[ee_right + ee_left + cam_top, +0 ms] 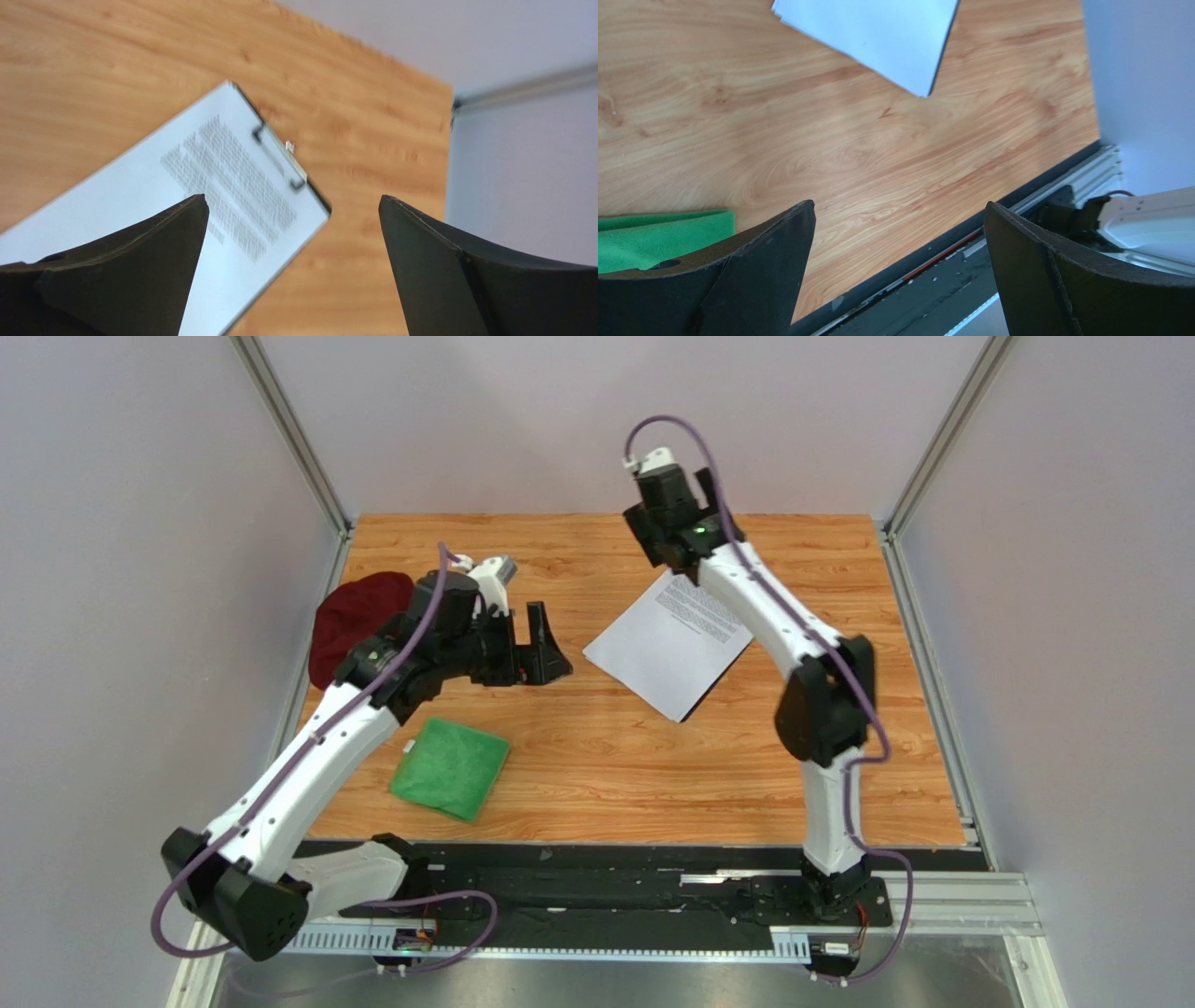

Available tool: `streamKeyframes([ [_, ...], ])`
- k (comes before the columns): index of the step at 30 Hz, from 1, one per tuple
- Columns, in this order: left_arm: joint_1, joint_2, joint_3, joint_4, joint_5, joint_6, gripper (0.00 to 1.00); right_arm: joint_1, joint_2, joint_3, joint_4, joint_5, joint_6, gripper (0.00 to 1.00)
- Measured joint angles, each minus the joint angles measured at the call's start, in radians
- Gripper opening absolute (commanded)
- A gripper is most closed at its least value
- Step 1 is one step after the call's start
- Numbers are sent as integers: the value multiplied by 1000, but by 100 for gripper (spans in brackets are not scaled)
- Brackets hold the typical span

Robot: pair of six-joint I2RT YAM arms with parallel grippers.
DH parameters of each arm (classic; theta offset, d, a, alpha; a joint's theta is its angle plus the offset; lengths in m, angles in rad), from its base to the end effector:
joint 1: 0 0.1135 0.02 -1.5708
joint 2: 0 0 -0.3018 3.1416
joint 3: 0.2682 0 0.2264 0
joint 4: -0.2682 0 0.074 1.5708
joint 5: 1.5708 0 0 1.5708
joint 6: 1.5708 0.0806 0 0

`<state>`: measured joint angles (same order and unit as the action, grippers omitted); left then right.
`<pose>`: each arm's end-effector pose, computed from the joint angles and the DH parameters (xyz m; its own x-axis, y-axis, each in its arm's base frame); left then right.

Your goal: Put the files into the folder

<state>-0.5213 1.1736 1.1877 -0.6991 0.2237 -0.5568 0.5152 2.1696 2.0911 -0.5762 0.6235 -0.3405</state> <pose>0.1982 -0.1345 0.3583 -0.8011 -0.1341 -0.5833 0.2488 0.8117 -0.5284 0.4783 0.2168 0.3206 -0.5005 -0.5949 -0.6290 -0.1741 0.7808 -0.6000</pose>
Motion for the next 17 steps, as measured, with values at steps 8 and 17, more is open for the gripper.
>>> streamKeyframes([
  [8, 0, -199, 233, -16, 26, -25, 99, -23, -731, -454, -299, -260, 471, 100],
  [17, 0, -322, 456, 8, 18, -42, 99, -13, -1159, -364, -429, -297, 561, 100],
])
